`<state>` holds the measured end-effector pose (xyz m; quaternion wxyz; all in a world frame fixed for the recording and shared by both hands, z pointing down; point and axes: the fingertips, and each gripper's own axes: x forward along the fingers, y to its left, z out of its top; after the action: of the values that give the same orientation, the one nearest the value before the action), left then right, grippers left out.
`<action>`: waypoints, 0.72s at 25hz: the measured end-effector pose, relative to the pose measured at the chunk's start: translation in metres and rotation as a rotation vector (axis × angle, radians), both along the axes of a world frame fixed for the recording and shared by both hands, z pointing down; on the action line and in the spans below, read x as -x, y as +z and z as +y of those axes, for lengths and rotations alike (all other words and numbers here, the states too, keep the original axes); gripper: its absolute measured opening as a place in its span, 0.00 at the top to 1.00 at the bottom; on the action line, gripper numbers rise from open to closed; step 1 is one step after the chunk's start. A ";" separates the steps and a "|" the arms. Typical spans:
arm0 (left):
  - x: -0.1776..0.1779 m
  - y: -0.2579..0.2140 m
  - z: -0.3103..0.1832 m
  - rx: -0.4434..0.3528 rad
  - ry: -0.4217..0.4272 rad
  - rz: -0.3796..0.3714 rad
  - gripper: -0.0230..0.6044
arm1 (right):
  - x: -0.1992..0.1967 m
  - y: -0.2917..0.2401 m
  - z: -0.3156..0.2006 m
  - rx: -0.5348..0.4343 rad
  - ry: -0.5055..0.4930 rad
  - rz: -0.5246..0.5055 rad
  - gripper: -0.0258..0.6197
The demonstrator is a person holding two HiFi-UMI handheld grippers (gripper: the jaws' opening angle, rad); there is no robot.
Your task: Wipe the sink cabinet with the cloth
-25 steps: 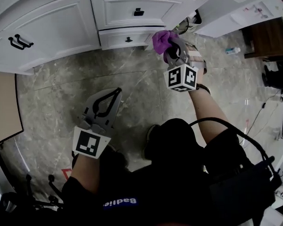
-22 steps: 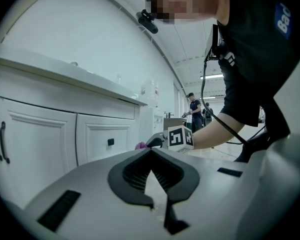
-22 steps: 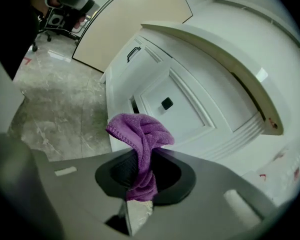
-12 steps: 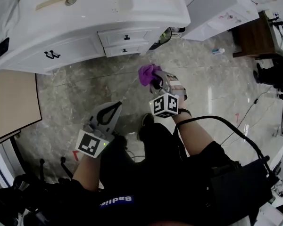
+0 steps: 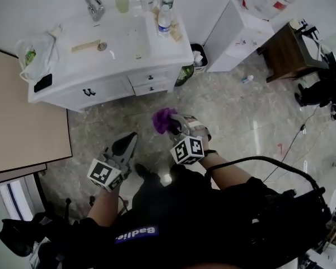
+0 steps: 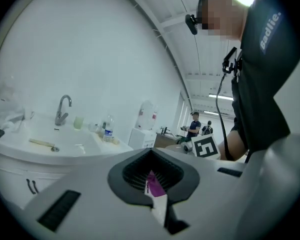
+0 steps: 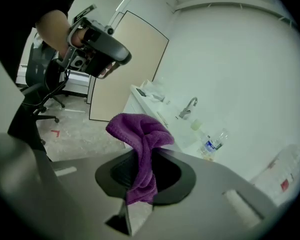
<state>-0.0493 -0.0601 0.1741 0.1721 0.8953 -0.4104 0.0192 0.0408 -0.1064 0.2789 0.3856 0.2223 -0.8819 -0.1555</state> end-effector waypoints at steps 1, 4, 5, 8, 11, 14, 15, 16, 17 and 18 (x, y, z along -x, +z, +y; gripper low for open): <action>-0.003 -0.016 0.003 -0.006 -0.007 0.010 0.96 | 0.000 -0.014 0.007 -0.002 -0.012 -0.004 0.87; -0.013 -0.055 0.012 -0.042 -0.007 0.035 0.96 | -0.002 -0.051 0.020 -0.002 -0.016 -0.032 0.87; -0.015 -0.064 0.014 -0.055 -0.007 0.044 0.96 | -0.003 -0.061 0.024 -0.002 -0.012 -0.045 0.87; -0.021 -0.077 0.028 -0.078 -0.004 0.060 0.96 | -0.009 -0.085 0.039 -0.018 -0.016 -0.062 0.87; -0.029 -0.095 0.041 -0.085 0.010 0.057 0.96 | -0.020 -0.101 0.058 -0.032 -0.028 -0.061 0.87; -0.035 -0.109 0.050 -0.117 0.032 0.045 0.96 | -0.029 -0.116 0.070 -0.039 -0.028 -0.087 0.87; -0.037 -0.113 0.053 -0.117 0.035 0.046 0.96 | -0.030 -0.123 0.074 -0.026 -0.026 -0.114 0.87; -0.040 -0.118 0.055 -0.115 0.040 0.044 0.96 | -0.029 -0.131 0.078 -0.003 -0.022 -0.156 0.87; -0.044 -0.123 0.058 -0.118 0.051 0.041 0.96 | -0.027 -0.140 0.082 0.025 -0.020 -0.207 0.87; -0.049 -0.129 0.062 -0.125 0.068 0.040 0.96 | -0.025 -0.150 0.085 0.055 -0.017 -0.262 0.87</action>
<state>0.0001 0.0014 0.0449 0.1233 0.9179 -0.3766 -0.0185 0.0659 -0.0210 0.1287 0.2718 0.2224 -0.9305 -0.1043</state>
